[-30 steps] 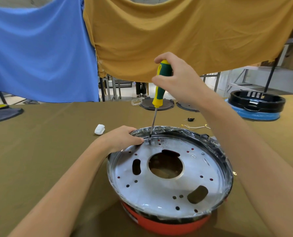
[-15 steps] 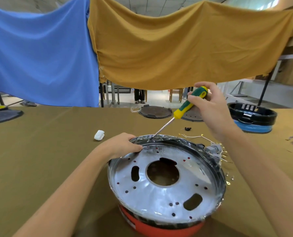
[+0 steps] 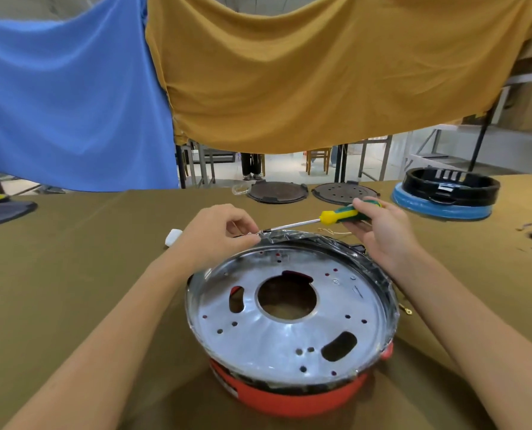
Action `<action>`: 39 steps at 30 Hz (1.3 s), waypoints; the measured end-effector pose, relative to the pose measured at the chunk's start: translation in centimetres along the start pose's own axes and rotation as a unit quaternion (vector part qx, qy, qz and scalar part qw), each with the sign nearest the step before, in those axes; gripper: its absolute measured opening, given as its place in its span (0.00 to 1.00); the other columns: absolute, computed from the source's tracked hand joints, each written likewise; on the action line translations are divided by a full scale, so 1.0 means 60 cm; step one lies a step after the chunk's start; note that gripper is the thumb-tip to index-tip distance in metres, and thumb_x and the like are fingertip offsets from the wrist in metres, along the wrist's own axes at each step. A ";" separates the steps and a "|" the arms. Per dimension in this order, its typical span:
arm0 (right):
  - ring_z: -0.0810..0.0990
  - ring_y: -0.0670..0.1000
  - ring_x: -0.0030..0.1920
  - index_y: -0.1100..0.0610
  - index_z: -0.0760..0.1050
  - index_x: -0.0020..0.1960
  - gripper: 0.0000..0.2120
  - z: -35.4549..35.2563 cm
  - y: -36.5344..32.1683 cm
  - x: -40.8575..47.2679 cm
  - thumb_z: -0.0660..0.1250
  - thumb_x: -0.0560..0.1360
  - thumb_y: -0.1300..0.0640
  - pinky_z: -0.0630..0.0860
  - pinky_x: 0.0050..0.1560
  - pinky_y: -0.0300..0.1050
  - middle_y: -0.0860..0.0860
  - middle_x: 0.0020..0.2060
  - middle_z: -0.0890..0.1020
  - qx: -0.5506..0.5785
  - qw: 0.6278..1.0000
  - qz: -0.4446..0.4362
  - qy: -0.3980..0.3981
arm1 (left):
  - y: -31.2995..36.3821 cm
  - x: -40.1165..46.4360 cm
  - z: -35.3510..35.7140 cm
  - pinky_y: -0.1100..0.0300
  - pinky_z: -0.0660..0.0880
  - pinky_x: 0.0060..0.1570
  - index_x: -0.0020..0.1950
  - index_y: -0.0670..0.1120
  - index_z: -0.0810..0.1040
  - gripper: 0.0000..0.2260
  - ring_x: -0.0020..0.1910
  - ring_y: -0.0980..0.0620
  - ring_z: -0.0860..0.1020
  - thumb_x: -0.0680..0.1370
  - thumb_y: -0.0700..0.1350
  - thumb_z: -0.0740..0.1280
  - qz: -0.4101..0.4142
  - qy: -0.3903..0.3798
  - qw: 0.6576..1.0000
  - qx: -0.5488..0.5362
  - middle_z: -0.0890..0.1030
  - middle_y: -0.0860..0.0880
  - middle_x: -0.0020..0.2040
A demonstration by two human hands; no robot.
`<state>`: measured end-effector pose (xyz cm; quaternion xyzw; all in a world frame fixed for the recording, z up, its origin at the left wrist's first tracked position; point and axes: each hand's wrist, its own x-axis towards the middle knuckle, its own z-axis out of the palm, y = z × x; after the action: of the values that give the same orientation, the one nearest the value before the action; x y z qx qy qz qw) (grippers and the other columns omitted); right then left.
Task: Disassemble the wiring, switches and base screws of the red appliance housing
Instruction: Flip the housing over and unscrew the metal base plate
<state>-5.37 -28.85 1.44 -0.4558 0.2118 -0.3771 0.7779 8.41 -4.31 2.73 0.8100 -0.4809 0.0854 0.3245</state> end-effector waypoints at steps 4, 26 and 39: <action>0.83 0.57 0.55 0.61 0.71 0.64 0.16 0.004 -0.001 -0.005 0.68 0.78 0.65 0.84 0.50 0.49 0.60 0.57 0.79 0.004 1.000 0.012 -0.007 | 0.009 0.001 -0.002 0.72 0.71 0.40 0.43 0.54 0.83 0.02 0.41 0.60 0.77 0.76 0.49 0.73 0.022 0.002 1.000 0.002 0.81 0.58 0.41; 0.86 0.57 0.46 0.68 0.74 0.60 0.20 0.003 -0.057 -0.053 0.71 0.70 0.65 0.84 0.47 0.48 0.62 0.48 0.84 0.088 0.972 0.110 -0.190 | 0.022 0.001 -0.030 0.68 0.74 0.37 0.46 0.49 0.86 0.08 0.36 0.59 0.76 0.80 0.47 0.68 -0.058 -0.034 0.953 -0.295 0.82 0.52 0.38; 0.83 0.51 0.41 0.56 0.69 0.43 0.17 0.071 -0.019 -0.136 0.76 0.70 0.67 0.80 0.42 0.42 0.50 0.41 0.86 -0.243 0.904 -0.112 -0.334 | 0.075 -0.004 -0.018 0.68 0.71 0.28 0.48 0.34 0.82 0.21 0.28 0.58 0.74 0.74 0.54 0.68 -0.047 -0.178 0.918 -0.351 0.80 0.50 0.33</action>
<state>-8.07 -20.49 4.41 -0.7507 -0.0282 -0.2243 0.6208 4.70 -4.93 5.47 0.6674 -0.4917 -0.2500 0.5003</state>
